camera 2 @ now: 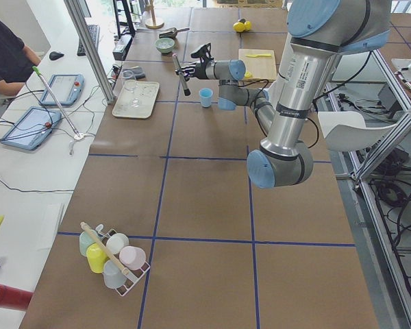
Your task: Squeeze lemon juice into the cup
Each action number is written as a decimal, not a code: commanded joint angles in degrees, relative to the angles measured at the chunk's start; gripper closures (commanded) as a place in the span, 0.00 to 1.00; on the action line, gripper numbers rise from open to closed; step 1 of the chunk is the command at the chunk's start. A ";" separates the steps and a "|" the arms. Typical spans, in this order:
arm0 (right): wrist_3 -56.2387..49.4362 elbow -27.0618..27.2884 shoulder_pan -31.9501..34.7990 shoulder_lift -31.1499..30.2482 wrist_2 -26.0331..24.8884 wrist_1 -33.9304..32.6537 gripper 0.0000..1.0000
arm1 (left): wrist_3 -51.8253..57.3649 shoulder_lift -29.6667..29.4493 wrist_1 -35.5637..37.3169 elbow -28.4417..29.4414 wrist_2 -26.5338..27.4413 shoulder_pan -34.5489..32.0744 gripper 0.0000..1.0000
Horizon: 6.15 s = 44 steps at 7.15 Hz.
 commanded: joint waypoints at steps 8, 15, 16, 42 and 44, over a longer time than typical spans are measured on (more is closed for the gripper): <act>-0.07 0.10 -0.06 -0.30 -0.16 0.00 0.00 | -0.87 28.18 9.92 -7.39 -43.42 -16.92 1.00; -0.24 0.01 -0.06 0.23 -0.25 0.00 0.00 | -3.07 18.16 43.81 2.16 -52.66 -19.58 1.00; -0.07 0.01 -0.06 0.23 -0.16 0.00 0.00 | -3.07 17.03 45.37 5.58 -53.53 -19.66 1.00; 12.76 0.19 -6.56 2.08 -4.80 1.66 0.00 | 28.83 14.63 52.86 10.19 -68.92 -52.43 0.00; 12.41 -0.25 -6.65 1.99 -5.78 3.78 0.00 | 29.62 16.83 52.60 10.71 -69.09 -56.20 0.00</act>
